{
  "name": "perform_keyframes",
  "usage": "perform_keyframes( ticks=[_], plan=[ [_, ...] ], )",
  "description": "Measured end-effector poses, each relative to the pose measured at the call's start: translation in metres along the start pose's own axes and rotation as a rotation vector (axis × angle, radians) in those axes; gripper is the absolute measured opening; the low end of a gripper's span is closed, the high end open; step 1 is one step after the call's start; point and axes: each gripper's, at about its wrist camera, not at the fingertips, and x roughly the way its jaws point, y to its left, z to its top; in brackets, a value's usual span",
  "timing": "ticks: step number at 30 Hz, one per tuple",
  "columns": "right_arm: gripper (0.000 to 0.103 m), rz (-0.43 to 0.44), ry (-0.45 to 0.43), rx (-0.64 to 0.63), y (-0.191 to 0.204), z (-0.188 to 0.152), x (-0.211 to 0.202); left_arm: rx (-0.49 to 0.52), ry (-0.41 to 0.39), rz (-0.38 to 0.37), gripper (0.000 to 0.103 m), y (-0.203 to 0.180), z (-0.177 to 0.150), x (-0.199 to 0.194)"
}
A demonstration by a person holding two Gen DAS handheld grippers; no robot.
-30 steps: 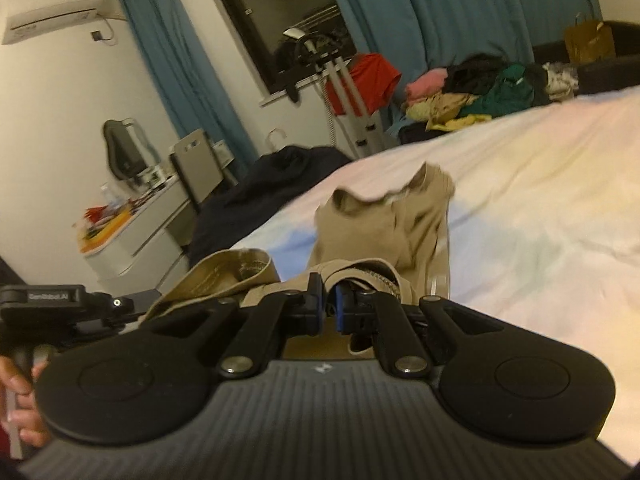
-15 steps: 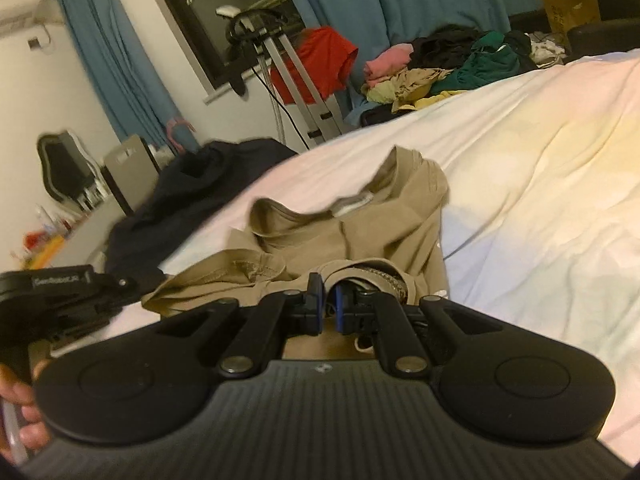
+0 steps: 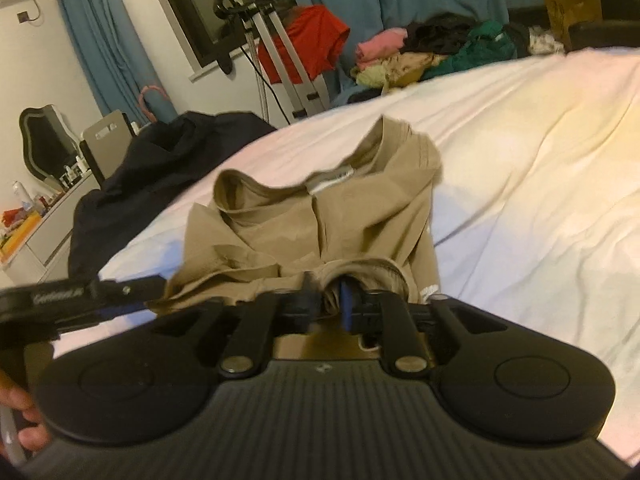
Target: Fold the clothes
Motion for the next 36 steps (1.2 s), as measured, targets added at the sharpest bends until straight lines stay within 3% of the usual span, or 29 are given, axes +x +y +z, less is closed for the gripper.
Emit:
perform_keyframes(
  ticks=[1, 2, 9, 16, 23, 28, 32, 36],
  plan=[
    [0.075, 0.014, -0.025, 0.002, 0.002, 0.0, -0.01, 0.014, 0.006, -0.011, 0.057, -0.001, -0.002, -0.009],
    [0.093, 0.027, -0.05, 0.004, 0.003, 0.0, -0.02, 0.026, 0.012, -0.018, 0.06, -0.003, -0.005, -0.017],
    [0.093, 0.027, -0.082, -0.005, 0.014, -0.014, -0.094, 0.06, 0.09, -0.041, 0.062, -0.013, -0.044, -0.058],
    [0.093, -0.05, -0.069, 0.004, 0.012, -0.049, -0.151, 0.04, 0.147, -0.08, 0.056, -0.019, -0.076, -0.052],
    [0.093, -0.13, -0.041, -0.031, 0.007, -0.073, -0.147, -0.002, 0.164, -0.047, 0.004, -0.013, -0.085, -0.046],
    [0.093, -0.132, -0.036, -0.018, 0.003, -0.073, -0.137, -0.053, 0.13, -0.082, 0.004, -0.007, -0.077, -0.065],
    [0.093, -0.137, -0.029, -0.019, 0.0, -0.075, -0.131, -0.013, 0.098, -0.016, 0.004, -0.011, -0.075, -0.068],
    [0.093, -0.141, -0.025, -0.015, -0.001, -0.076, -0.126, 0.003, 0.15, 0.039, 0.009, -0.007, -0.089, -0.046]
  ],
)
